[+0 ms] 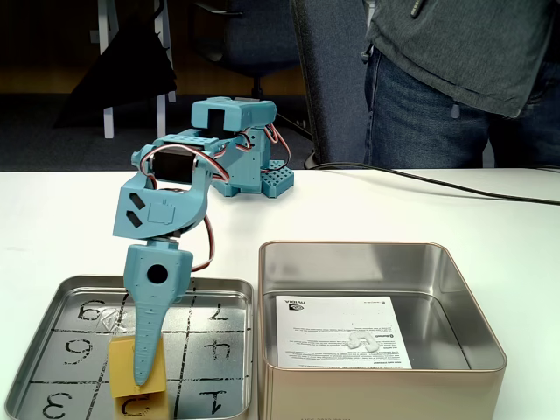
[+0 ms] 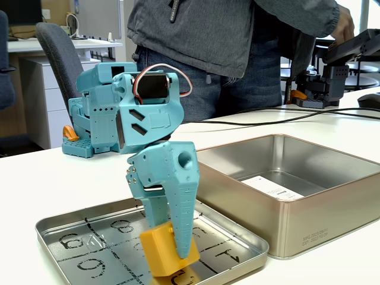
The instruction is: Grasp a lego block and put it in the bin.
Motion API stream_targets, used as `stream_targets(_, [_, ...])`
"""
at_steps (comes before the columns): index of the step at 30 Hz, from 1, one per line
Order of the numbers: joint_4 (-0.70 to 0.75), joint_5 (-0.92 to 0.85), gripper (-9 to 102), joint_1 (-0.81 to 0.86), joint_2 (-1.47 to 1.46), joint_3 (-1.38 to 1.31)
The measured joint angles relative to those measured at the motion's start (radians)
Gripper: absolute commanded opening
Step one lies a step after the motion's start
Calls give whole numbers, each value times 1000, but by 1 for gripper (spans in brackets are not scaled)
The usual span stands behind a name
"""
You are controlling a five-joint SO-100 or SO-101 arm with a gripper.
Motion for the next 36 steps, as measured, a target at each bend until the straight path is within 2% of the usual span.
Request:
stream_targets(10, [124, -11, 0, 2, -60, -179])
stream_targets(25, [60, -11, 0, -57, 155, -201])
stream_targets(36, [118, -26, 0, -334, 308, -202])
